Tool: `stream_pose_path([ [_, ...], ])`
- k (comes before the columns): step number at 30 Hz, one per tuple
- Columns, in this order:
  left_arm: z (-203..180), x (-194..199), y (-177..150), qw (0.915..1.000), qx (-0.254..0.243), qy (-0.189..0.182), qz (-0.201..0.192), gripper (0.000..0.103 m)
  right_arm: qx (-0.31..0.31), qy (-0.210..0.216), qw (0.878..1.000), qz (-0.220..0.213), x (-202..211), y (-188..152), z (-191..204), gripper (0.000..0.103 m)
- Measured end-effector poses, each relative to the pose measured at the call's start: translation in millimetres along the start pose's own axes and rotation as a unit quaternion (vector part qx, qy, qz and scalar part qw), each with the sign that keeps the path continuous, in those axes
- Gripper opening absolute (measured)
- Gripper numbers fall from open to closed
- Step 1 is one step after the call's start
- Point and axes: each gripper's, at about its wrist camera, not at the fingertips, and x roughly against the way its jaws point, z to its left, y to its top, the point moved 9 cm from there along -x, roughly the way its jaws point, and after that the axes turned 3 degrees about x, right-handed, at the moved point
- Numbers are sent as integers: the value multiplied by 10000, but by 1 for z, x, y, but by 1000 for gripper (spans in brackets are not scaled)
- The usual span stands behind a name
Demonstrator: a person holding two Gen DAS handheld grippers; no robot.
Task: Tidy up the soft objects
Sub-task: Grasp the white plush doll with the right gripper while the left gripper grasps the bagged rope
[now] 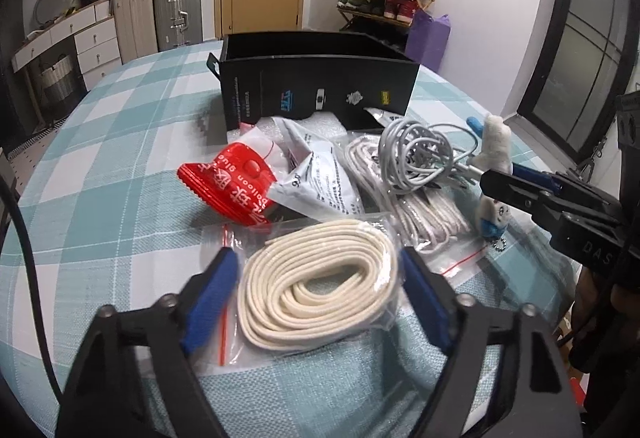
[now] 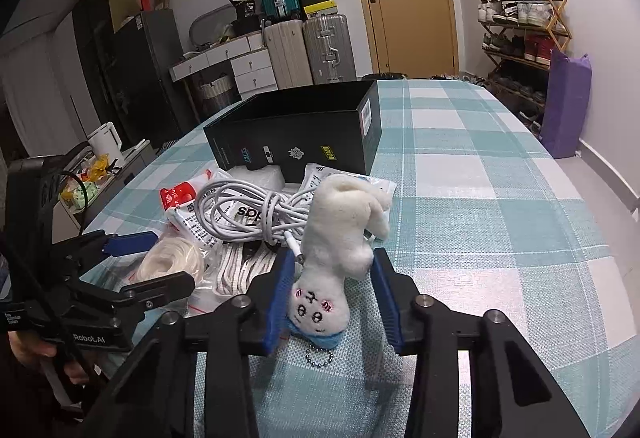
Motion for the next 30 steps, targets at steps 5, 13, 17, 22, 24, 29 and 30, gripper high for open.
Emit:
stream_pose_path([
  [5, -1, 6, -1, 10000, -86, -24, -40, 58, 71, -73, 9998, -181, 7, 3, 1, 32],
  [13, 4, 16, -2, 9998, 69, -139, -118, 50, 151, -71, 9992, -364, 15, 6, 3, 28],
  [17, 5, 20, -3, 9996, 96, -186, -167, 48, 164, -23, 9988, -465, 21, 8, 5, 27],
  [22, 8, 27, -4, 9994, 155, -217, -205, 45, 158, 44, 9983, -564, 26, 9, 8, 26],
  [24, 7, 30, -3, 9992, 171, -254, -251, 39, 170, 66, 9981, -593, 27, 10, 9, 26],
  [29, 7, 34, -1, 9991, 183, -253, -288, 30, 139, 190, 9975, -665, 31, 12, 13, 26],
  [30, 8, 32, -2, 9992, 188, -244, -258, 30, 150, 191, 9976, -642, 30, 11, 14, 26],
])
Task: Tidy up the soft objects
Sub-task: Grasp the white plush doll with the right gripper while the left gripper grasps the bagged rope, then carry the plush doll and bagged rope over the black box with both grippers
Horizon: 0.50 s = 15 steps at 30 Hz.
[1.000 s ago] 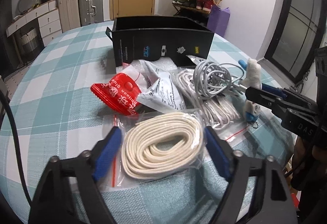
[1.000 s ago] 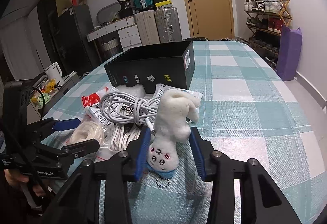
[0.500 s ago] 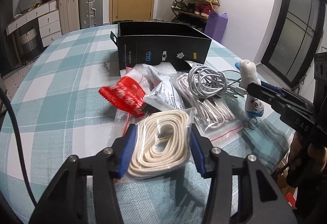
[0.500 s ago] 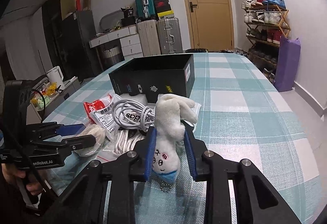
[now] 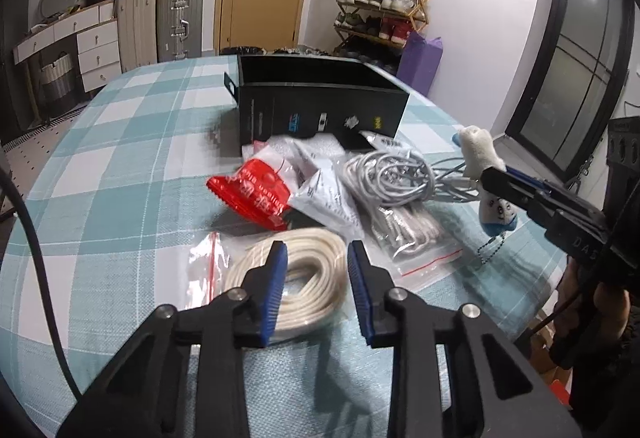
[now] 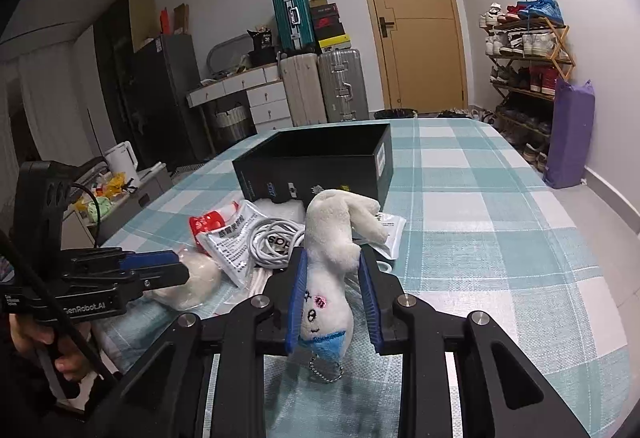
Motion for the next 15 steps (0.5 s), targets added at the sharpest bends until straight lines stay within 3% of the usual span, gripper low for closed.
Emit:
stream_pose_path([
  [2, 3, -2, -2, 10000, 40, 31, 31, 34, 9, -22, 10000, 36, -1, -2, 0, 26],
  [4, 5, -3, -2, 9998, -42, 205, 35, 59, 7, -10, 10000, 51, -1, -4, 0, 26],
  [6, 6, -2, -2, 9994, -92, 318, -16, 60, 17, 13, 10000, 34, 0, -3, 1, 26],
  [12, 14, -13, -7, 9989, -62, 418, 199, 81, 59, 65, 9999, -61, 4, -1, 5, 26],
  [15, 13, -19, -9, 9986, -99, 452, 251, 83, 87, 88, 9999, -93, 5, 0, 6, 26],
])
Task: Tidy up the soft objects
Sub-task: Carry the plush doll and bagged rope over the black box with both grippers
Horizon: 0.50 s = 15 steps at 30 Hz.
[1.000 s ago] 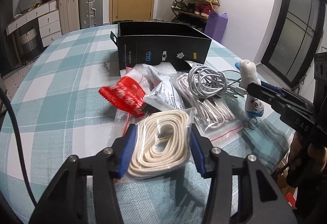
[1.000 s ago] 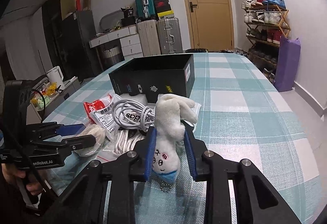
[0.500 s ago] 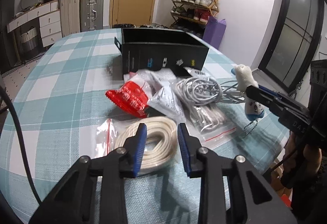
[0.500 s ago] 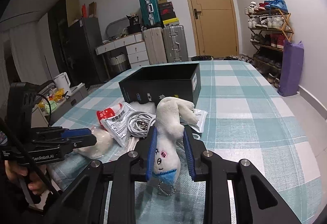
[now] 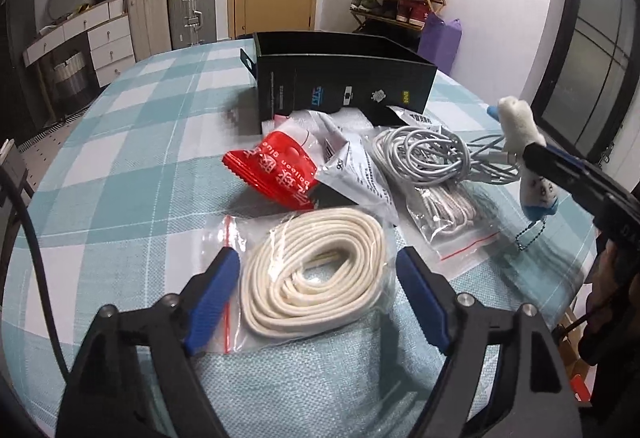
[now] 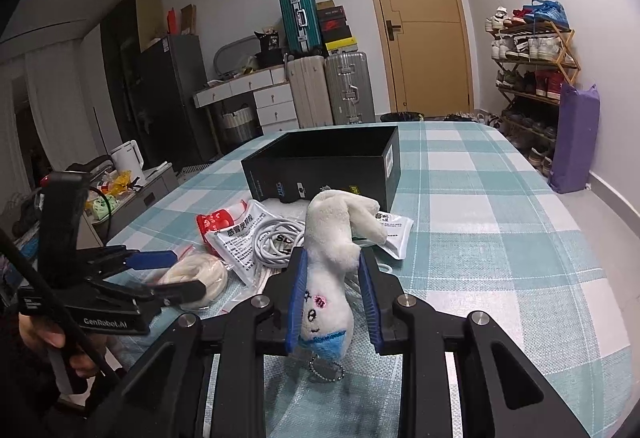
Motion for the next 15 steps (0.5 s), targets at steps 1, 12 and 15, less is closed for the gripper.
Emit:
stream_pose_path([
  [1, 0, -1, 0, 10000, -22, 25, 9, 83, 4, 11, 10000, -30, 1, 0, 1, 26],
  [12, -3, 4, 3, 9997, -179, 6, -182, 44, -150, 129, 9996, -199, 6, 4, -2, 26],
  [15, -3, 7, 4, 9996, -141, -6, -228, 43, -115, 3, 9995, -281, 10, 7, -4, 25],
])
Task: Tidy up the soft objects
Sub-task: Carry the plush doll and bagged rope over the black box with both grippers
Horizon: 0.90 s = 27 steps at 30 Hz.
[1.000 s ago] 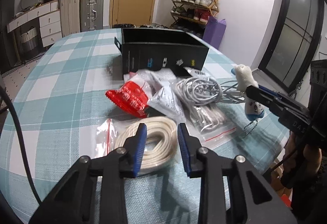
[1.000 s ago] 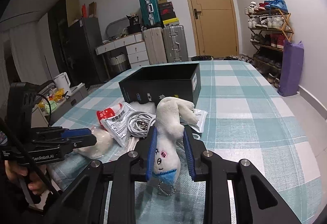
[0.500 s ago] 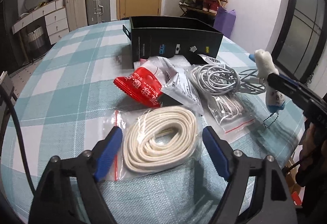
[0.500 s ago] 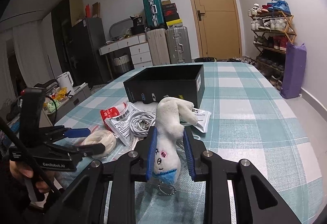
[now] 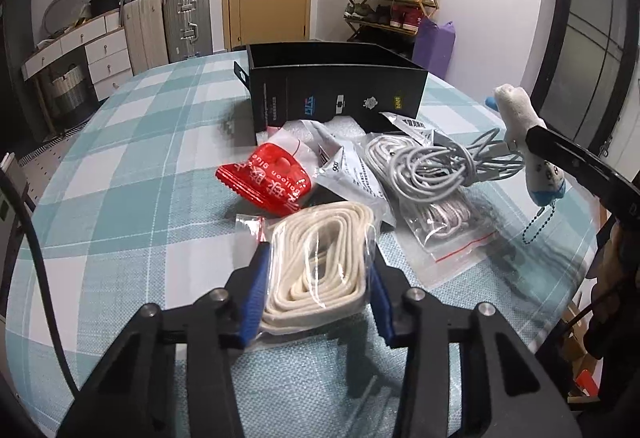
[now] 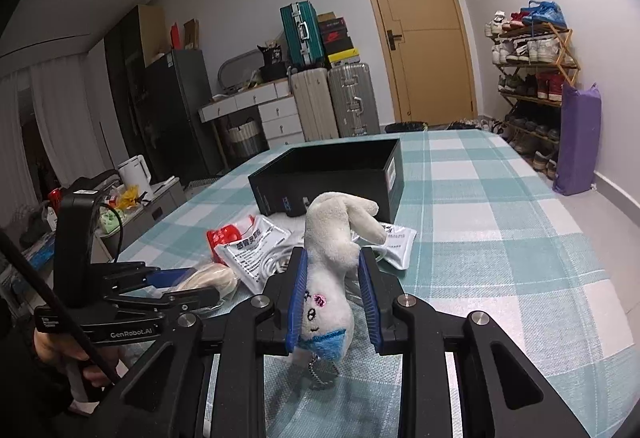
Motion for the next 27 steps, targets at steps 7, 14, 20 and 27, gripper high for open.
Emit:
stream_pose_path([
  [7, 2, 4, 2, 9999, 98, -91, -57, 43, -70, -34, 9998, 161, -6, -5, -6, 25],
  [14, -1, 4, 2, 9998, 102, -146, -63, 43, 72, -234, 9984, 512, -19, -13, -11, 33],
  [20, -3, 10, 5, 9996, 82, -179, -190, 43, -162, -104, 9977, 647, -30, -17, -17, 45],
  [27, -4, 24, 12, 9989, 96, -230, -404, 43, -73, -110, 9995, 282, -17, -5, -13, 34],
])
